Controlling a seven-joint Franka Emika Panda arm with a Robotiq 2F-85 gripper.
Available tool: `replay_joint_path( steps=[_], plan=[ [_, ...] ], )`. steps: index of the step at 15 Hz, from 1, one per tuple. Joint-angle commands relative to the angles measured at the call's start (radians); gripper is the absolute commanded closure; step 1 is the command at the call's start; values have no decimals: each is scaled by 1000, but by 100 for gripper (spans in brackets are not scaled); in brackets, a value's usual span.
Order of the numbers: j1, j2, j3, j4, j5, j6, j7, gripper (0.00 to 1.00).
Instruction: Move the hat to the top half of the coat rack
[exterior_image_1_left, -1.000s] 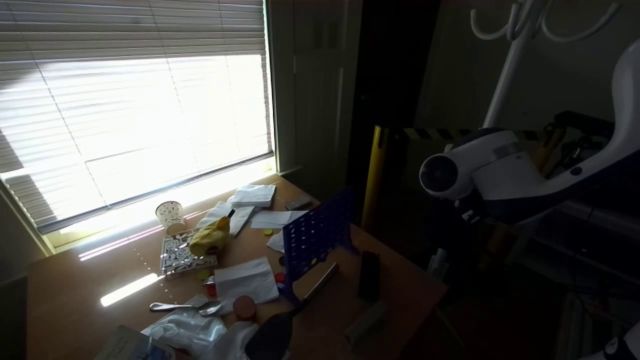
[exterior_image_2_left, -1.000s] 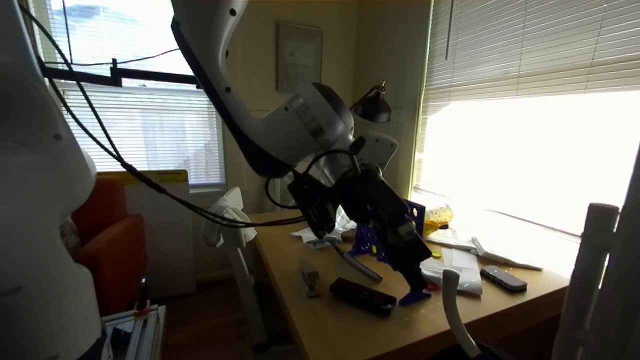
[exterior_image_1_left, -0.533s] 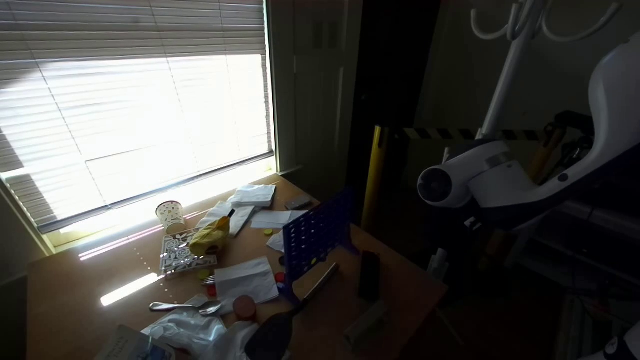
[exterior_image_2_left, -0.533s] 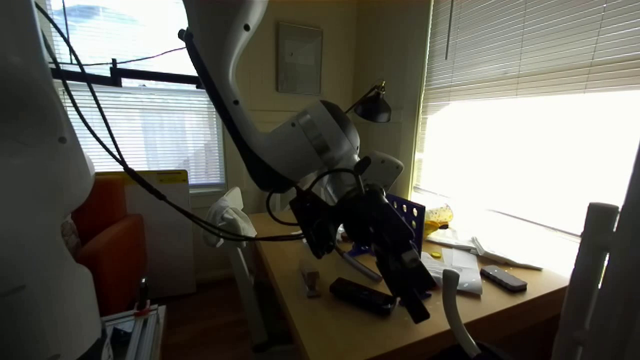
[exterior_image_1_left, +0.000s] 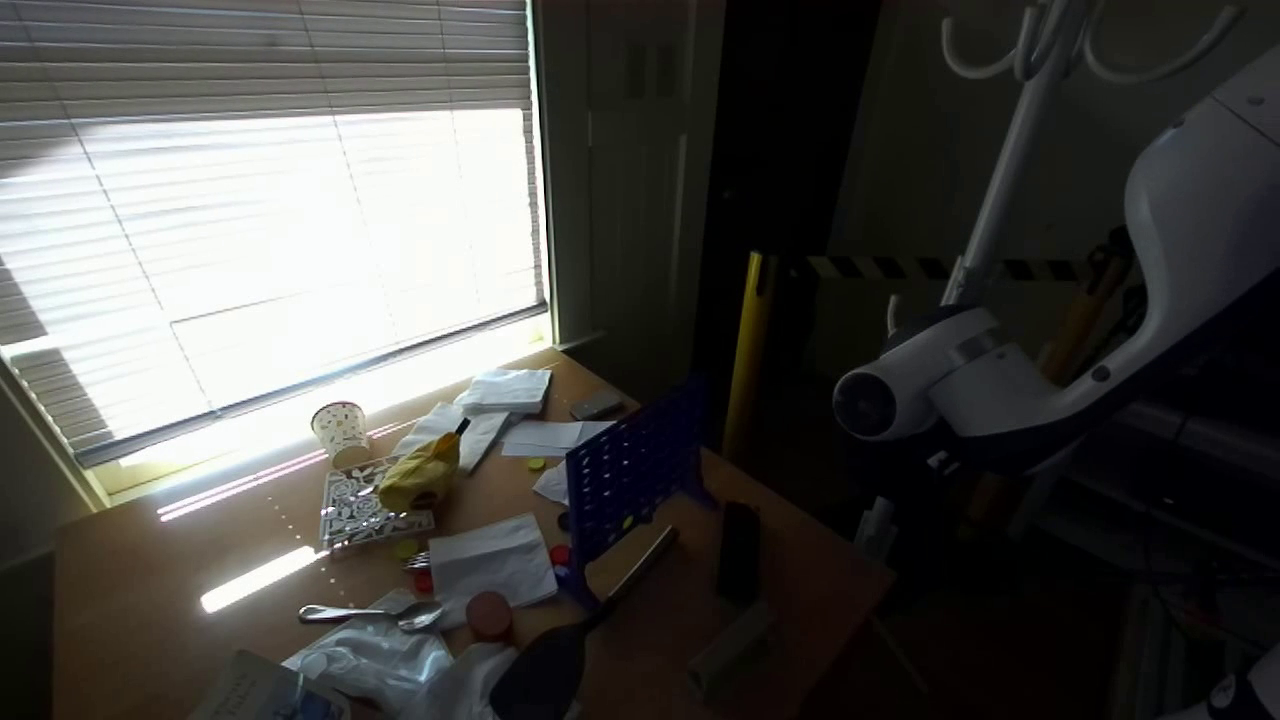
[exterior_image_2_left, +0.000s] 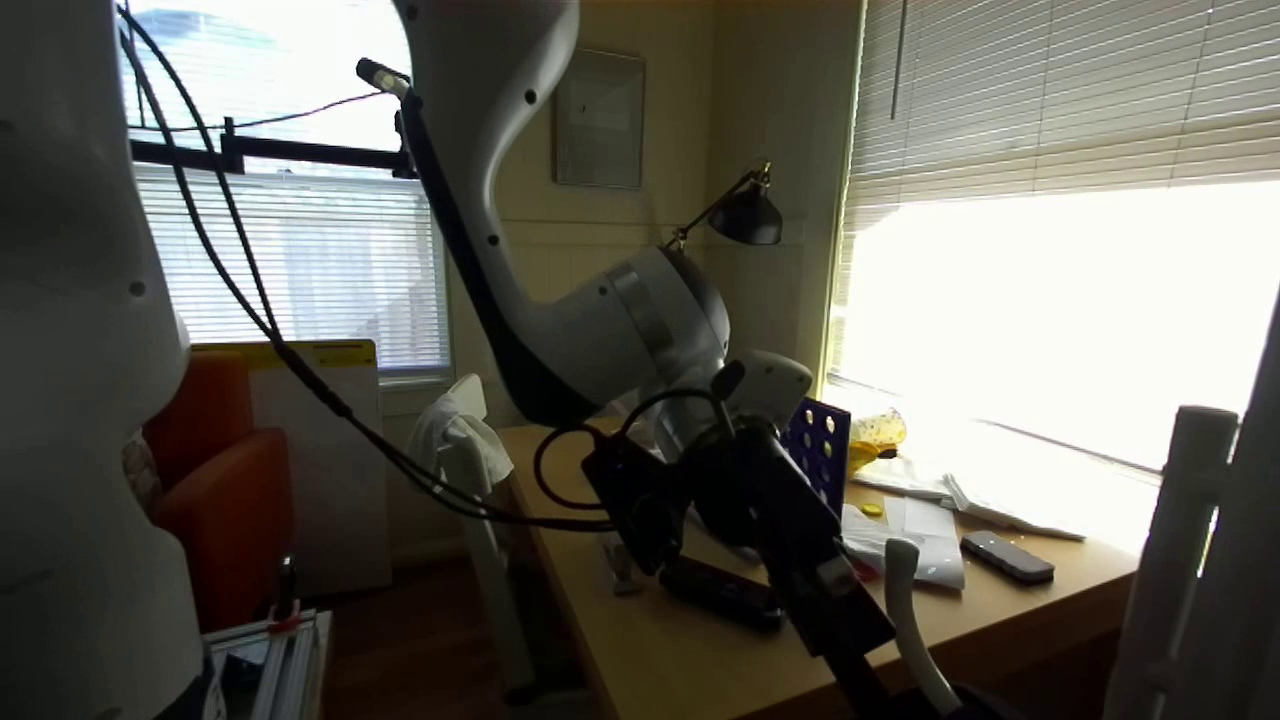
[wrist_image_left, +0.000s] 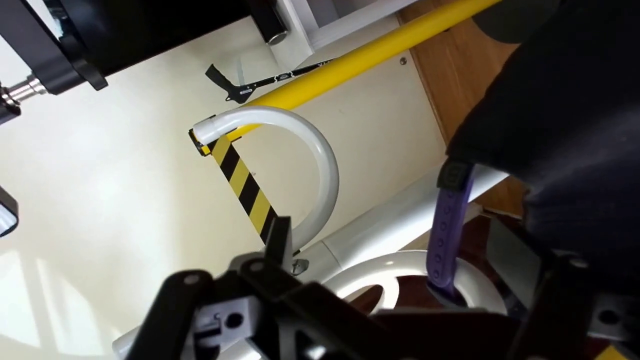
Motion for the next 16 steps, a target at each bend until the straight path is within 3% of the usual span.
replay_joint_path(
  steps=[1,16],
  plan=[
    [8,12,-15,6,18,18,-25,0],
    [-12,101,-75,50,-58,70,97,0]
  ],
)
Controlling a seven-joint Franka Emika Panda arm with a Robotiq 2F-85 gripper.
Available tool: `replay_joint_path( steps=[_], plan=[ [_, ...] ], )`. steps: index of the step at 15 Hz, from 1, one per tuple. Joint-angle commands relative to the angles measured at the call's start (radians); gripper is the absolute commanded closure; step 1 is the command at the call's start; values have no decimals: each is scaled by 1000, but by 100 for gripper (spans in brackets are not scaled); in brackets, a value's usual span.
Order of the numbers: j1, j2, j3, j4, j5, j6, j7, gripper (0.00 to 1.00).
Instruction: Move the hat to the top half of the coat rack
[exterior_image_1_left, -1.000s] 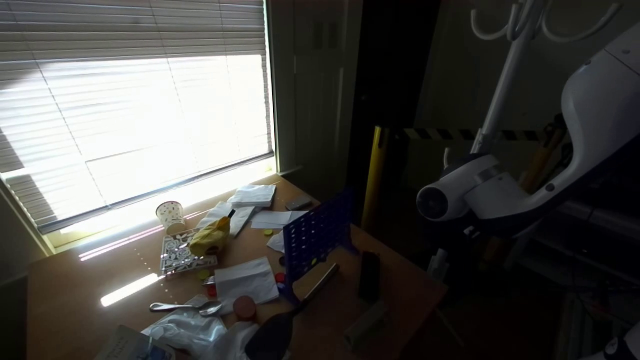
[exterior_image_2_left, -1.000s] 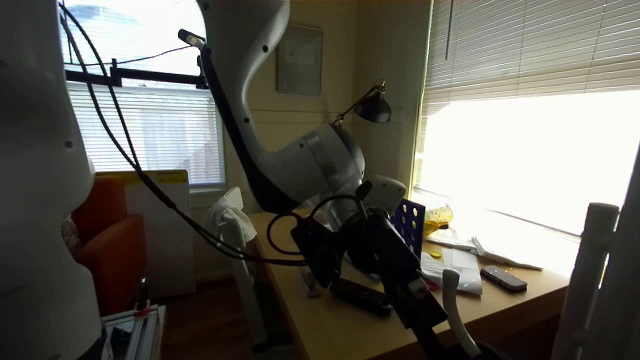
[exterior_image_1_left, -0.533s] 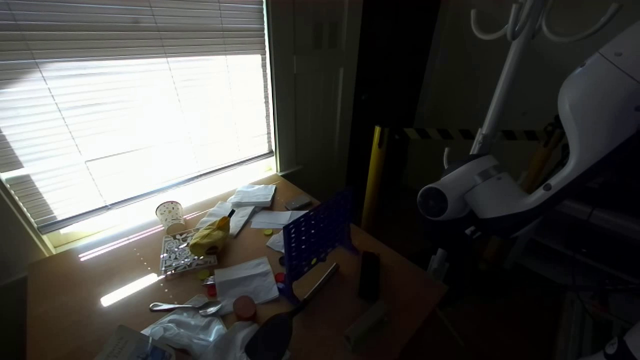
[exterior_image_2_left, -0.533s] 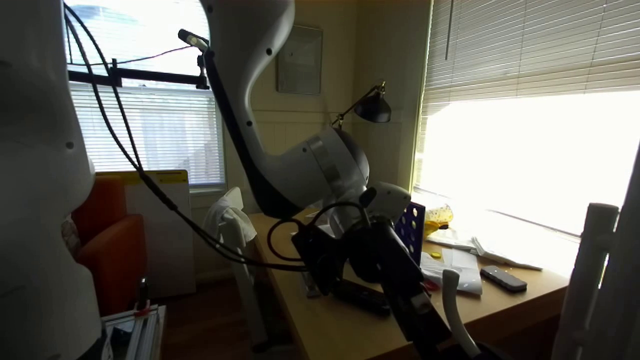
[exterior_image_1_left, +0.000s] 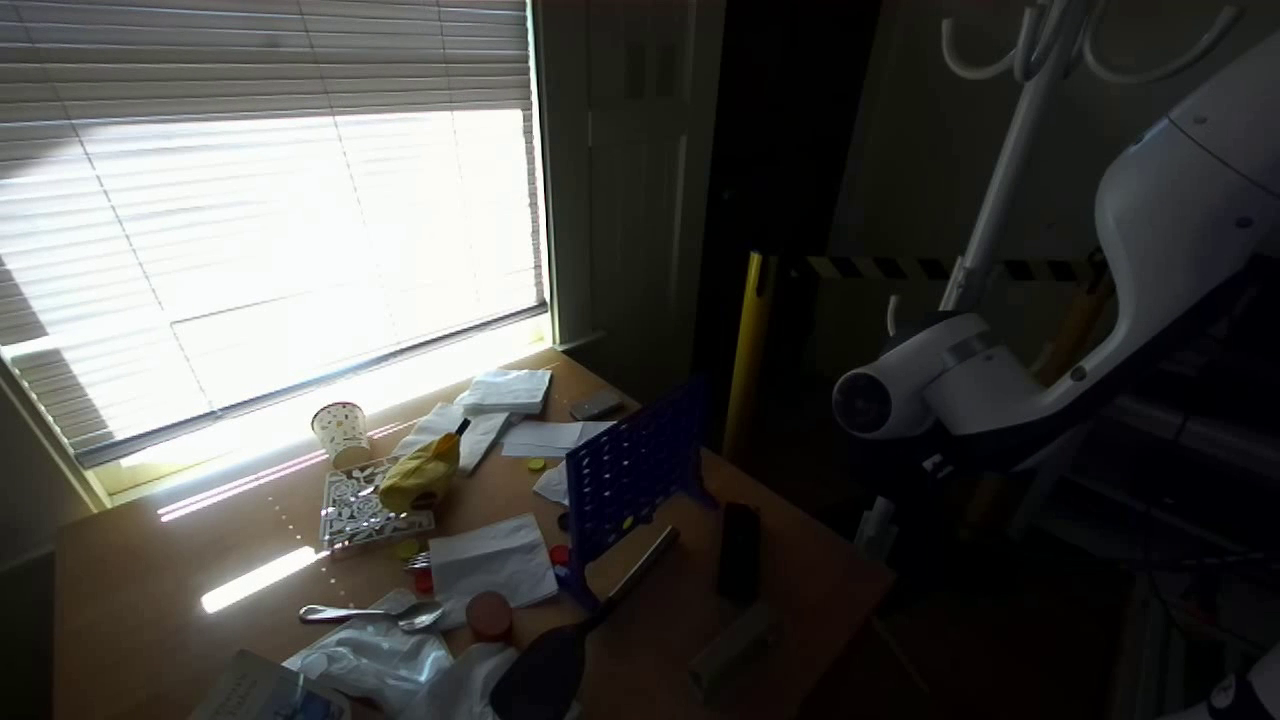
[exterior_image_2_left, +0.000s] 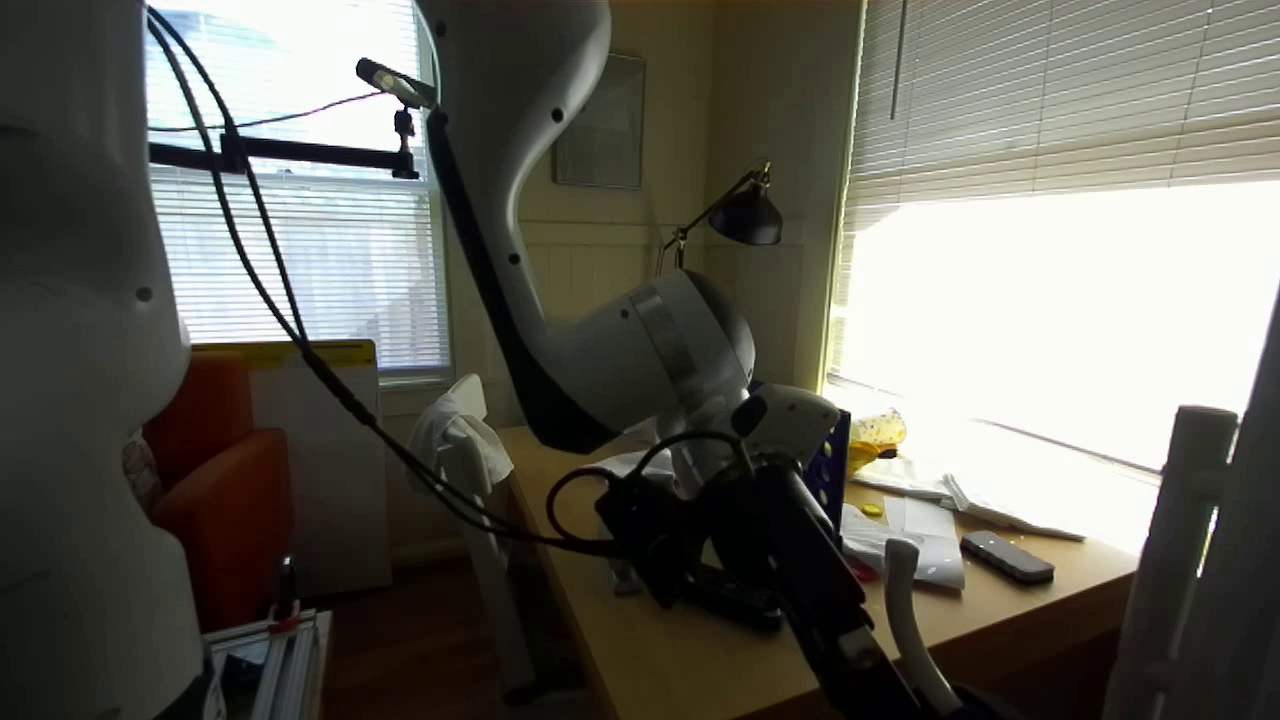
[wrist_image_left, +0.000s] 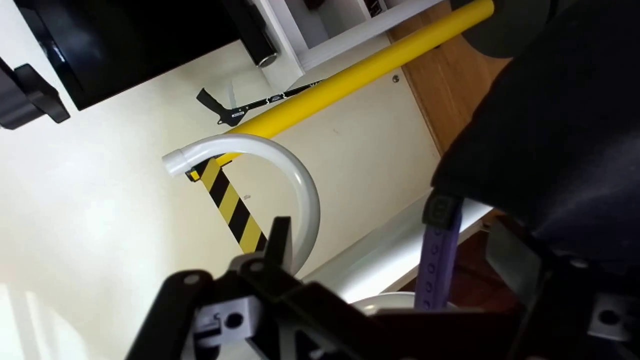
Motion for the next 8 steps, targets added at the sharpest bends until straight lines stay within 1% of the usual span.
replay_joint_path(
  steps=[1,3,4,5,7,8],
  plan=[
    [-9,41,-12,26,-47,13,64,0],
    [-10,48,-14,32,-55,14,83,0],
    [-10,51,-14,33,-61,13,93,4],
    [-9,54,-15,33,-69,9,103,11],
    [-9,58,-15,34,-79,3,121,18],
    [-9,60,-15,36,-82,0,128,30]
  ],
)
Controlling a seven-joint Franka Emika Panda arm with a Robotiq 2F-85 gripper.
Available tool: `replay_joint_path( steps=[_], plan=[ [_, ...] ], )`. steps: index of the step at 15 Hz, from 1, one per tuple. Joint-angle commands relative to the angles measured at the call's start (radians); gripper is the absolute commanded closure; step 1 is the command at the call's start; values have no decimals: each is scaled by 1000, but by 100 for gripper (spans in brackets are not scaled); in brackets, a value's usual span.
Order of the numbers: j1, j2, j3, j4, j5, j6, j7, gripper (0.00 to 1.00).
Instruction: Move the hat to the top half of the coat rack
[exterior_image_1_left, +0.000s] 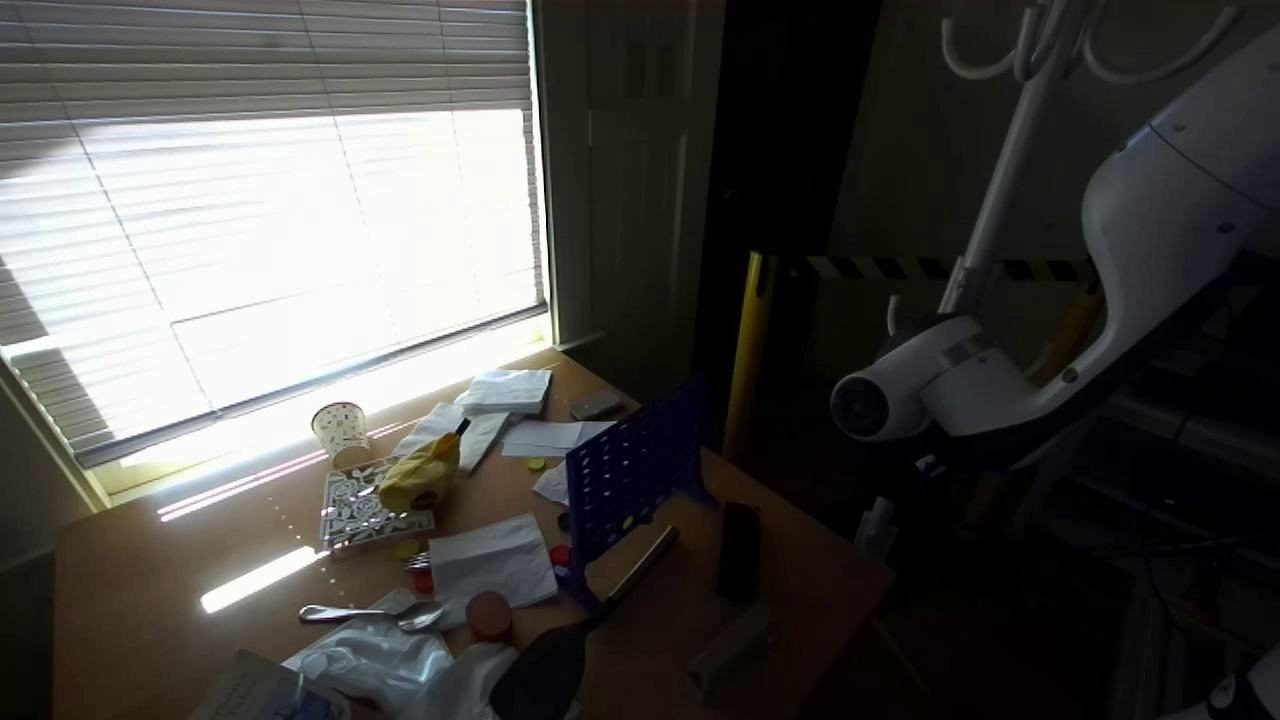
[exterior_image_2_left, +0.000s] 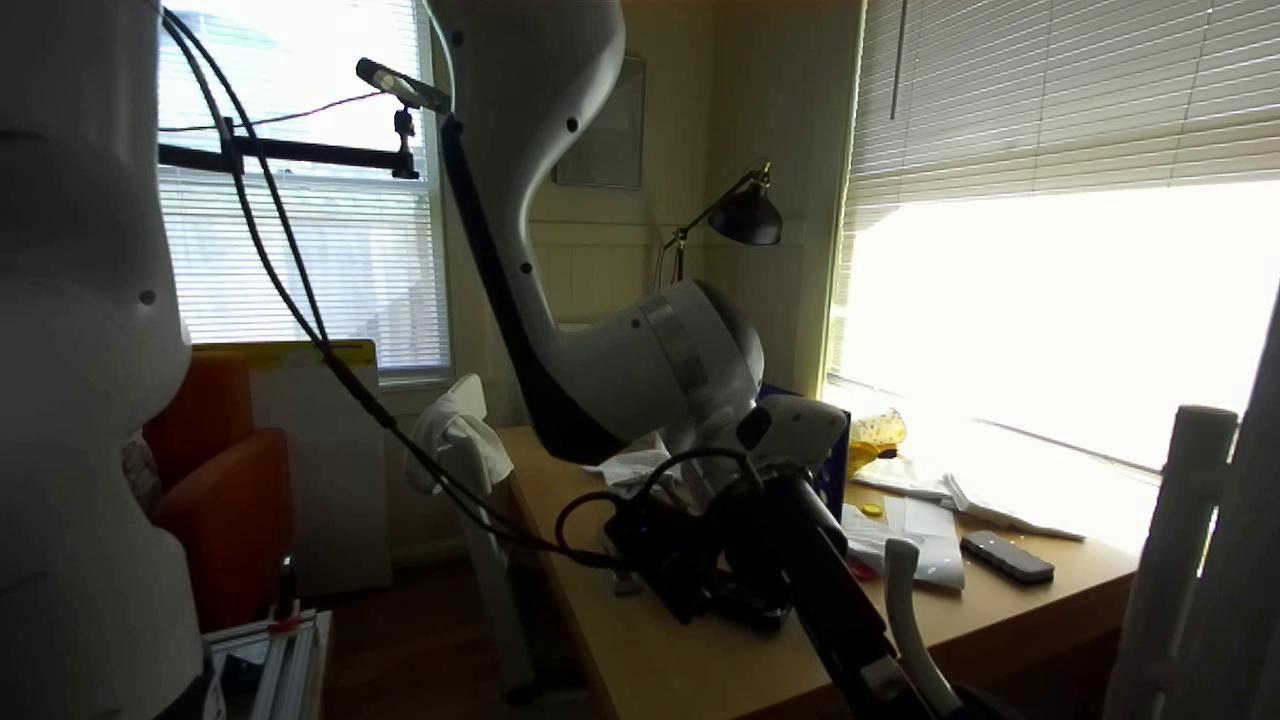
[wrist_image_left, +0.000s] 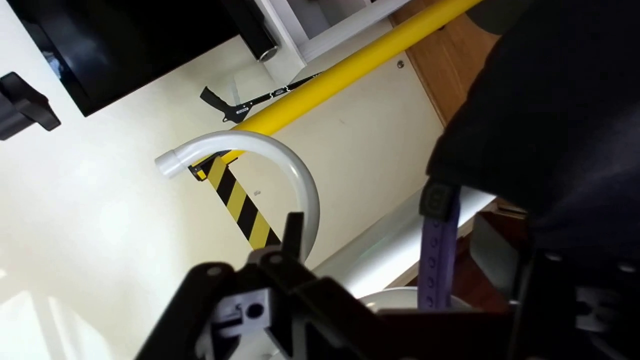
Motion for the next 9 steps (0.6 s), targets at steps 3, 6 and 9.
replay_joint_path(
  steps=[3,6,9],
  plan=[
    [-8,36,-5,23,-47,2,58,48],
    [-11,44,-6,24,-55,6,74,63],
    [-12,49,-5,26,-56,7,79,83]
  ],
)
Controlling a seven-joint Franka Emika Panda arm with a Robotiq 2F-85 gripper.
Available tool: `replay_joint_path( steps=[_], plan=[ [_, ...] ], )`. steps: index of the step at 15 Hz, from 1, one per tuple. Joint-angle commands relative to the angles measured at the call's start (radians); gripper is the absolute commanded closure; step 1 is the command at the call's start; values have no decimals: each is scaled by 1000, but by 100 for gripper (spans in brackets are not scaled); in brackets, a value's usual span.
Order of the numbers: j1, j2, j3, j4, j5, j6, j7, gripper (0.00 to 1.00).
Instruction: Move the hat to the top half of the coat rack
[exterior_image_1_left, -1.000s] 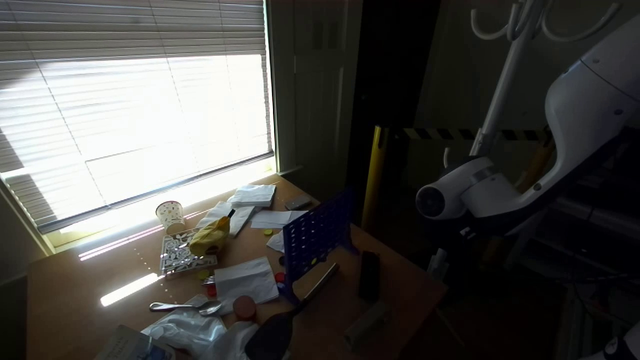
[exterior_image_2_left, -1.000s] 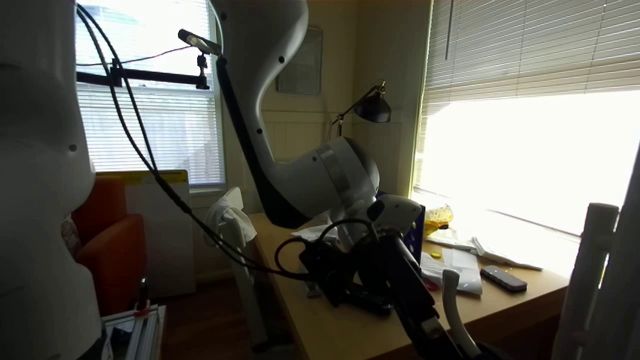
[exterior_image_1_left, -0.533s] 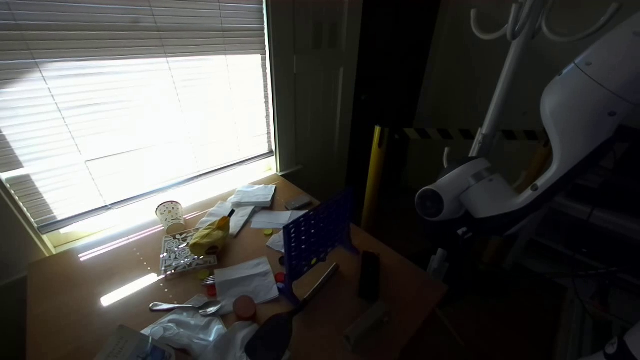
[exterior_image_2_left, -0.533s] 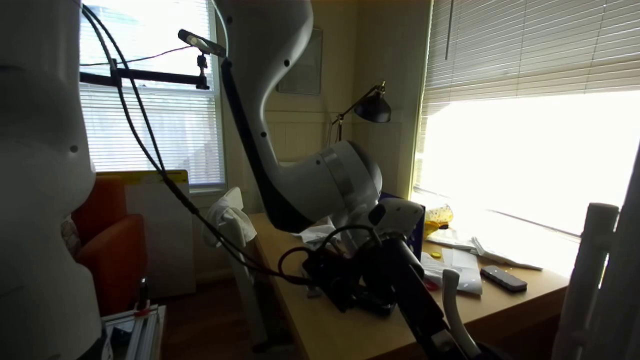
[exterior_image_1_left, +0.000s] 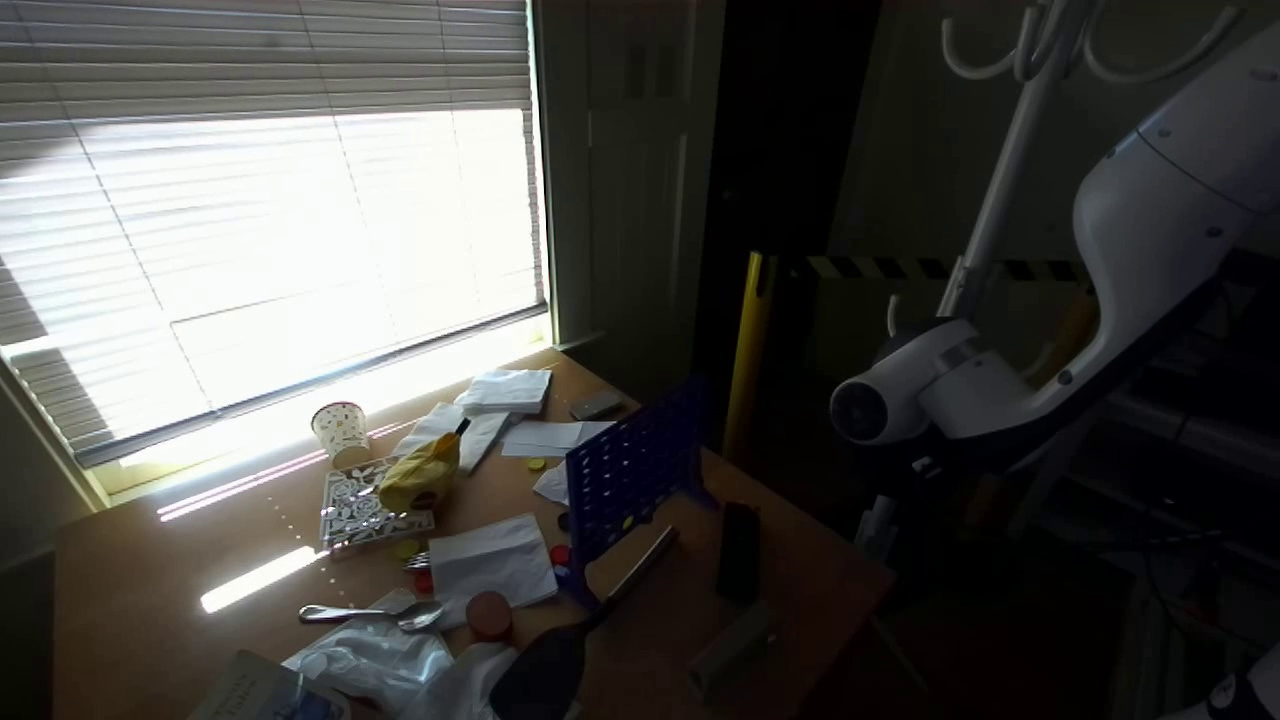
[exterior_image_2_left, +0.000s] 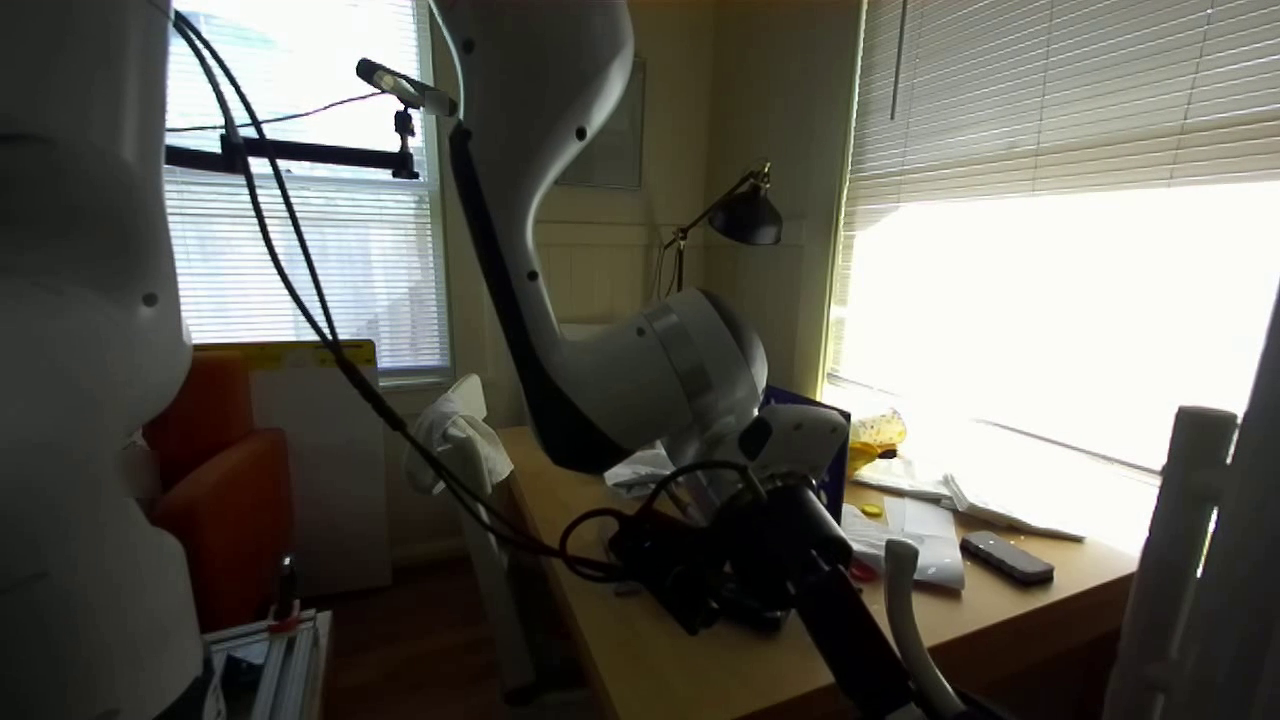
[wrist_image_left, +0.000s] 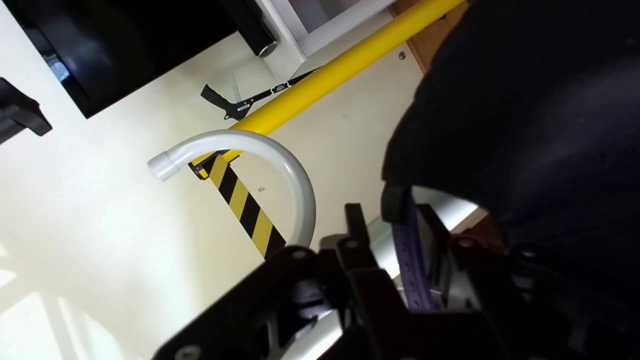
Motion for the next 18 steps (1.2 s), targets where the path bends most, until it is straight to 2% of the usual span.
replay_joint_path(
  steps=[1,2,3,9,18],
  plan=[
    [-6,28,-3,17,-30,7,31,91],
    [-6,26,-2,17,-29,8,27,98],
    [-6,24,-2,17,-29,9,25,100],
    [-3,-45,7,-12,-30,46,-42,98],
    [-11,-206,-3,-76,8,200,-200,99]
  ],
)
